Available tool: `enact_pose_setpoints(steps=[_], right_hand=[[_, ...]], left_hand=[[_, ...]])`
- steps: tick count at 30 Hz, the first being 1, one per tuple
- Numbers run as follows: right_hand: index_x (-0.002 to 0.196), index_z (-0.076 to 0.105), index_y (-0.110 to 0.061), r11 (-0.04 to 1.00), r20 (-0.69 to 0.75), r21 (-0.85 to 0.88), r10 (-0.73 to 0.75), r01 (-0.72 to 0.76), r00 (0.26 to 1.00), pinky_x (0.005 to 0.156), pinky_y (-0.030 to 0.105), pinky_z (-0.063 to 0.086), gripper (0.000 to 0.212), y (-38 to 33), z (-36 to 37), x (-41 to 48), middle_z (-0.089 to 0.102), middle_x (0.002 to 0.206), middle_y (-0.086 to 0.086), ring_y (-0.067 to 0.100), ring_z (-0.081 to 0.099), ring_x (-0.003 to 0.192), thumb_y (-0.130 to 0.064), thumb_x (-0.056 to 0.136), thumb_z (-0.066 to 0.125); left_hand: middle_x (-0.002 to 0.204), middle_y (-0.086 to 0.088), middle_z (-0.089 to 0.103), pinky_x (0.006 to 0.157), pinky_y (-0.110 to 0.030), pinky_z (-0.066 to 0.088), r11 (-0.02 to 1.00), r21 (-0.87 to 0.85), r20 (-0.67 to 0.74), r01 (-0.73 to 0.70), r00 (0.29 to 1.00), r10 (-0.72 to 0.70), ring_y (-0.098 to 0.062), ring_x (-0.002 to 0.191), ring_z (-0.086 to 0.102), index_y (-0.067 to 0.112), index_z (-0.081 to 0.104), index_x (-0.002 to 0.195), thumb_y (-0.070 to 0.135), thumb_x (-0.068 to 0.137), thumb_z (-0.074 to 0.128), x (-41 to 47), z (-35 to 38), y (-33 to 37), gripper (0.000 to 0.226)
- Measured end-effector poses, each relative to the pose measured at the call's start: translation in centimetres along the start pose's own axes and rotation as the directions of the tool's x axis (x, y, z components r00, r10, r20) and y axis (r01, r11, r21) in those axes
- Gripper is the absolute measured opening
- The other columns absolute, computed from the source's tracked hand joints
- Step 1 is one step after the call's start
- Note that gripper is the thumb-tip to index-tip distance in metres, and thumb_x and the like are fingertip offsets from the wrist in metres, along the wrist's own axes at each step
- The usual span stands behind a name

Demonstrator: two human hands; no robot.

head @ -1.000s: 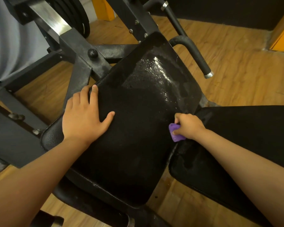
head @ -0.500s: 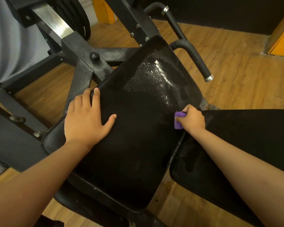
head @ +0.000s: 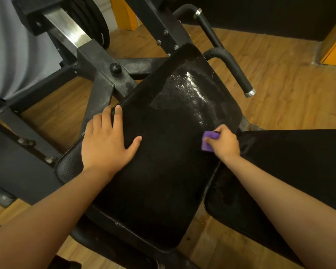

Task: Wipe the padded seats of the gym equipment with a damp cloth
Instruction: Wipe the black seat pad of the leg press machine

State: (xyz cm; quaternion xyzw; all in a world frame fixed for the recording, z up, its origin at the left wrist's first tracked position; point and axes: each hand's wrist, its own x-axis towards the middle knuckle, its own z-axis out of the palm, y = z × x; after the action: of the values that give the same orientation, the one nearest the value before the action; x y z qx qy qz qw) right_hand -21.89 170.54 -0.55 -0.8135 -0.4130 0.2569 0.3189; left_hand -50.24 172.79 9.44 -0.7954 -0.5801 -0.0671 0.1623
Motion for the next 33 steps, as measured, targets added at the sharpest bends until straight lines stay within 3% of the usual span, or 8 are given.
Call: enact_pose_setpoints(steps=[3, 5, 10, 14, 16, 20, 25, 33], right_hand=[[0.106, 0.051, -0.013, 0.985, -0.058, -0.039, 0.164, -0.167, 0.985, 0.071, 0.037, 0.046, 0.023, 0.5, -0.1, 1.0, 0.059, 0.097, 0.006, 0.027, 0.061, 0.095, -0.022, 0.089, 0.063], [0.108, 0.051, -0.011, 0.984, -0.088, 0.004, 0.177, -0.177, 0.98, 0.069, 0.036, 0.045, 0.024, -0.6, 0.3, 1.3, 0.06, 0.1, 0.008, 0.028, 0.061, 0.095, -0.02, 0.089, 0.062], [0.109, 0.055, -0.013, 0.987, -0.074, 0.158, 0.005, 0.007, 0.997, 0.07, 0.029, 0.044, 0.025, -4.7, 1.6, 1.1, 0.055, 0.093, -0.001, 0.017, 0.057, 0.089, -0.021, 0.088, 0.065], [0.1, 0.053, -0.018, 0.959, -0.039, 0.191, -0.207, 0.21, 0.978, 0.058, 0.016, 0.039, 0.018, -6.0, 2.5, 0.2, 0.052, 0.079, -0.012, 0.001, 0.052, 0.071, -0.022, 0.088, 0.065], [0.1, 0.053, -0.019, 0.959, -0.043, 0.163, -0.229, 0.233, 0.972, 0.061, 0.021, 0.042, 0.018, -5.1, 2.3, 0.2, 0.055, 0.084, -0.009, 0.005, 0.054, 0.074, -0.026, 0.089, 0.065], [0.1, 0.049, -0.022, 0.997, -0.101, 0.026, -0.064, 0.067, 0.993, 0.072, 0.038, 0.05, 0.02, -2.1, 1.1, 1.3, 0.058, 0.091, -0.003, 0.019, 0.06, 0.086, -0.033, 0.09, 0.062], [0.107, 0.051, -0.016, 0.98, -0.116, 0.086, 0.188, -0.178, 0.975, 0.081, 0.045, 0.052, 0.025, -2.0, 0.4, 2.9, 0.06, 0.101, 0.007, 0.028, 0.061, 0.096, -0.031, 0.091, 0.061], [0.116, 0.053, -0.01, 0.97, -0.152, 0.235, 0.096, -0.059, 0.984, 0.07, 0.031, 0.042, 0.03, -7.1, 1.5, 2.7, 0.059, 0.099, 0.004, 0.021, 0.06, 0.092, -0.024, 0.092, 0.062]], left_hand=[[0.14, -0.021, 0.041, 0.096, -0.049, 0.04, 1.0, 0.015, -0.002, 0.005, 1.0, -0.005, -0.039, 0.119, 0.044, 0.003, 0.031, 0.145, 0.066, 0.087, 0.039, 0.0, 0.1, 0.0, 0.085], [0.141, -0.02, 0.04, 0.096, -0.048, 0.04, 1.0, 0.027, 0.007, 0.008, 1.0, -0.008, -0.038, 0.12, 0.044, 0.004, 0.031, 0.145, 0.067, 0.085, 0.035, 0.1, 0.1, 0.0, 0.087], [0.141, -0.02, 0.04, 0.097, -0.047, 0.04, 0.999, 0.034, 0.006, 0.014, 1.0, -0.014, -0.038, 0.119, 0.044, 0.004, 0.03, 0.145, 0.067, 0.086, 0.034, 0.1, 0.0, 0.0, 0.087], [0.142, -0.02, 0.04, 0.098, -0.047, 0.04, 0.999, 0.042, 0.027, 0.019, 0.999, -0.02, -0.037, 0.12, 0.044, 0.005, 0.029, 0.146, 0.068, 0.085, 0.032, 0.1, 0.0, 0.0, 0.088], [0.143, -0.019, 0.039, 0.098, -0.047, 0.041, 0.999, 0.046, 0.036, 0.017, 0.999, -0.019, -0.036, 0.121, 0.044, 0.005, 0.029, 0.146, 0.068, 0.086, 0.032, 0.0, 0.0, 0.0, 0.087], [0.142, -0.019, 0.04, 0.096, -0.047, 0.041, 0.998, 0.052, 0.04, 0.021, 0.999, -0.023, -0.036, 0.119, 0.044, 0.004, 0.03, 0.146, 0.067, 0.086, 0.032, 0.1, -0.1, 0.1, 0.087], [0.141, -0.019, 0.041, 0.096, -0.046, 0.041, 0.998, 0.061, 0.034, 0.024, 0.999, -0.026, -0.036, 0.118, 0.045, 0.004, 0.031, 0.145, 0.068, 0.086, 0.032, 0.1, -0.1, 0.2, 0.087], [0.142, -0.019, 0.041, 0.098, -0.046, 0.04, 0.997, 0.074, 0.034, 0.036, 0.999, -0.039, -0.036, 0.12, 0.045, 0.006, 0.03, 0.146, 0.069, 0.085, 0.032, 0.2, -0.1, 0.4, 0.088]])
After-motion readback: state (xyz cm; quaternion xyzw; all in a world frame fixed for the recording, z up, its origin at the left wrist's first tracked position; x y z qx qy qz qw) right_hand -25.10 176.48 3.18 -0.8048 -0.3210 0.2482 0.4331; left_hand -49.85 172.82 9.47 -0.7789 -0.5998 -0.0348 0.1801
